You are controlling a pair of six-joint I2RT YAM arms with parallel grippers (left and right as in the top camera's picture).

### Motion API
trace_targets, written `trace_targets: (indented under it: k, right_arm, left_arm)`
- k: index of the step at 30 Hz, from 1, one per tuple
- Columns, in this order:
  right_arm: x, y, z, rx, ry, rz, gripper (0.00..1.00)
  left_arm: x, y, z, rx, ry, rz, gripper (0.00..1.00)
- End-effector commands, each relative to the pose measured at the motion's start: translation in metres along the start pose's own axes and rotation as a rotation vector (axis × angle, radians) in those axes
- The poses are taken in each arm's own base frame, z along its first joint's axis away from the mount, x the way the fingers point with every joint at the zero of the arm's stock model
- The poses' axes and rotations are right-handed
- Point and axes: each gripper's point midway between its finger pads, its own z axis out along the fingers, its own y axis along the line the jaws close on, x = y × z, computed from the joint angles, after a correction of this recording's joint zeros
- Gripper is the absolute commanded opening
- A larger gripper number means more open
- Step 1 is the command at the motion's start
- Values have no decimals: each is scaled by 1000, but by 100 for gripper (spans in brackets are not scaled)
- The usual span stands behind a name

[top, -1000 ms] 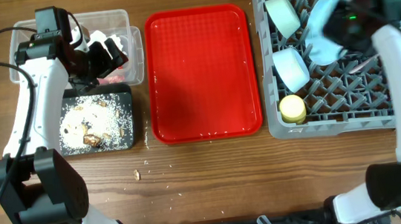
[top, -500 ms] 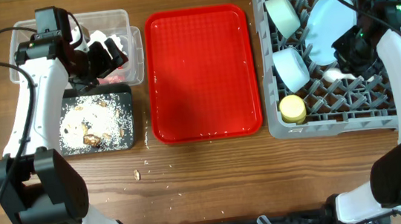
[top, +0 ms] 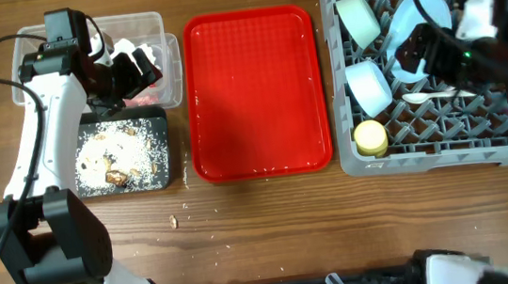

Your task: Sort waste into correct bins and load items into the dishwasher rack

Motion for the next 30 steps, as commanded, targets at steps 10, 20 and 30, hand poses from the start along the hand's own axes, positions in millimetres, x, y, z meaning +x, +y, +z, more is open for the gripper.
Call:
trace_targets:
  k: [10,20,30]
  right_arm:
    - [-2,29,-67,-77,-207,-158,100]
    - [0,42,-50,-11,-469,-362,100]
    - [73,12,11,-125,-695,-413,100]
  left_arm:
    - [-3,2,-3,-4,-11,-1,100]
    - [-3,2,-3,-4,-11,-1,100]
    - [-3,2,-3,-4,-11,-1,100]
